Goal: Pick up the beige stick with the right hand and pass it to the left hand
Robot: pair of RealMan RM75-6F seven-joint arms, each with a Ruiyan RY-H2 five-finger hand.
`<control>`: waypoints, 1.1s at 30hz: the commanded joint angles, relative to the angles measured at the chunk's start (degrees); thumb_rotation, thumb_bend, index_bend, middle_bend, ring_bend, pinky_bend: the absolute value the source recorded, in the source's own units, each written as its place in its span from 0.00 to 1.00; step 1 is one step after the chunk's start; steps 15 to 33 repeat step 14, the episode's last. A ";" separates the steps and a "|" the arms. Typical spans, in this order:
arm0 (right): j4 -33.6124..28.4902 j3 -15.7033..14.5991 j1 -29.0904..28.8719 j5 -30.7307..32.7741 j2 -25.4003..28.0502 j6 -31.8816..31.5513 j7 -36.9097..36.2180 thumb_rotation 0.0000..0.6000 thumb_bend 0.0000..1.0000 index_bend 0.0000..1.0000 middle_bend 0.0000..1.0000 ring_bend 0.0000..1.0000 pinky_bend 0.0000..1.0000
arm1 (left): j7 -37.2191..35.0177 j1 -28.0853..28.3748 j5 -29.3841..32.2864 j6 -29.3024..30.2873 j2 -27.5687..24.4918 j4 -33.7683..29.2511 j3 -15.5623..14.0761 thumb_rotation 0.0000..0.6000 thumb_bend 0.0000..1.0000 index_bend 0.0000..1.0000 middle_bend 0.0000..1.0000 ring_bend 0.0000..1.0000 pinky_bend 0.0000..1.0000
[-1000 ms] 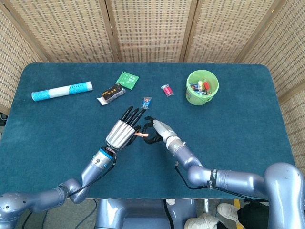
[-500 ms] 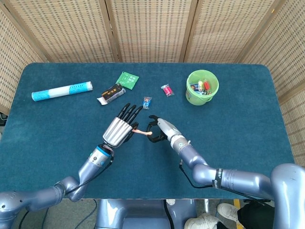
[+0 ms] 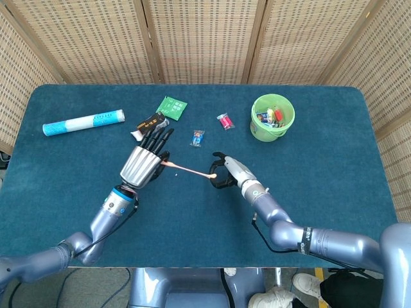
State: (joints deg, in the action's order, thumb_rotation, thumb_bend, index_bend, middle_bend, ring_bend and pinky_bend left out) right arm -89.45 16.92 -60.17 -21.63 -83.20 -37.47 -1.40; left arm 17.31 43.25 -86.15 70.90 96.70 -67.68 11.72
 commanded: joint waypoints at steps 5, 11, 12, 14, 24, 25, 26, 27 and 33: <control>-1.58 -0.64 2.00 -1.56 2.20 -0.27 -1.11 1.00 0.60 0.68 0.15 0.00 0.00 | -0.49 -1.88 0.99 1.75 -6.18 -3.08 1.06 1.00 0.53 0.88 0.00 0.00 0.00; -3.76 -1.53 4.95 -3.60 5.42 -0.80 -2.45 1.00 0.60 0.68 0.15 0.00 0.00 | -0.83 -4.12 1.89 3.76 -12.79 -4.80 1.95 1.00 0.53 0.88 0.00 0.00 0.00; -4.00 -1.59 5.34 -4.03 5.79 -0.77 -2.69 1.00 0.60 0.68 0.15 0.00 0.00 | -1.03 -4.35 1.93 3.82 -13.62 -5.13 1.93 1.00 0.53 0.88 0.00 0.00 0.00; -4.17 -1.78 5.95 -4.56 6.33 -0.78 -3.02 1.00 0.60 0.68 0.15 0.00 0.00 | -1.19 -4.78 2.23 4.02 -14.81 -5.37 2.05 1.00 0.53 0.88 0.00 0.00 0.00; -4.17 -1.78 5.95 -4.56 6.33 -0.78 -3.02 1.00 0.60 0.68 0.15 0.00 0.00 | -1.19 -4.78 2.23 4.02 -14.81 -5.37 2.05 1.00 0.53 0.88 0.00 0.00 0.00; -4.17 -1.78 5.95 -4.56 6.33 -0.78 -3.02 1.00 0.60 0.68 0.15 0.00 0.00 | -1.19 -4.78 2.23 4.02 -14.81 -5.37 2.05 1.00 0.53 0.88 0.00 0.00 0.00; -4.17 -1.78 5.95 -4.56 6.33 -0.78 -3.02 1.00 0.60 0.68 0.15 0.00 0.00 | -1.19 -4.78 2.23 4.02 -14.81 -5.37 2.05 1.00 0.53 0.88 0.00 0.00 0.00; -4.17 -1.78 5.95 -4.56 6.33 -0.78 -3.02 1.00 0.60 0.68 0.15 0.00 0.00 | -1.19 -4.78 2.23 4.02 -14.81 -5.37 2.05 1.00 0.53 0.88 0.00 0.00 0.00; -4.17 -1.78 5.95 -4.56 6.33 -0.78 -3.02 1.00 0.60 0.68 0.15 0.00 0.00 | -1.19 -4.78 2.23 4.02 -14.81 -5.37 2.05 1.00 0.53 0.88 0.00 0.00 0.00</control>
